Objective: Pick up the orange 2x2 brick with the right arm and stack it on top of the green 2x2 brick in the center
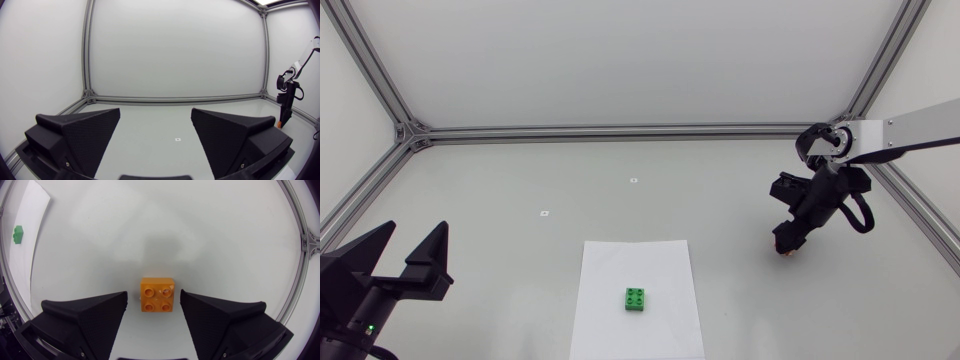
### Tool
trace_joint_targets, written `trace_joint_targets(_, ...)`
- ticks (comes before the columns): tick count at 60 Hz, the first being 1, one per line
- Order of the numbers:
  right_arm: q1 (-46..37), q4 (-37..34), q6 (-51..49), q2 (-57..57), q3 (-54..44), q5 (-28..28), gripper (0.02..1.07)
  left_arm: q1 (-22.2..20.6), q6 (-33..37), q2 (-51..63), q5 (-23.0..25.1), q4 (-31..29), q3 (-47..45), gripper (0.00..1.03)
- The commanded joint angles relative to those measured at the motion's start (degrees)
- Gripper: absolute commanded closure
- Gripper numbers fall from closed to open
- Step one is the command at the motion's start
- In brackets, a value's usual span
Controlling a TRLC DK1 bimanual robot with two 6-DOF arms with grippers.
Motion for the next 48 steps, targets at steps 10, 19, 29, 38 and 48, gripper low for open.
trace_joint_targets(10, -0.4, 0.4, -1.9, 1.2, -1.1, 0.4, 0.45, 0.2, 0.7, -0.5, 0.2, -0.8, -2.3, 0.04)
trace_joint_targets(19, -0.3, 0.5, -2.0, 1.4, -1.1, 0.4, 0.49, 0.2, 0.7, -0.5, 0.2, -0.8, -2.3, 0.04)
trace_joint_targets(29, -0.2, 0.5, -2.1, 1.4, -1.0, 0.5, 0.53, 0.2, 0.7, -0.5, 0.2, -0.8, -2.3, 0.04)
trace_joint_targets(38, -0.3, 0.5, -2.2, 1.5, -1.0, 0.5, 0.6, 0.2, 0.7, -0.5, 0.2, -0.8, -2.3, 0.04)
trace_joint_targets(48, -0.4, 0.5, -2.4, 1.5, -1.0, 0.6, 0.63, 0.2, 0.7, -0.5, 0.2, -0.8, -2.3, 0.04)
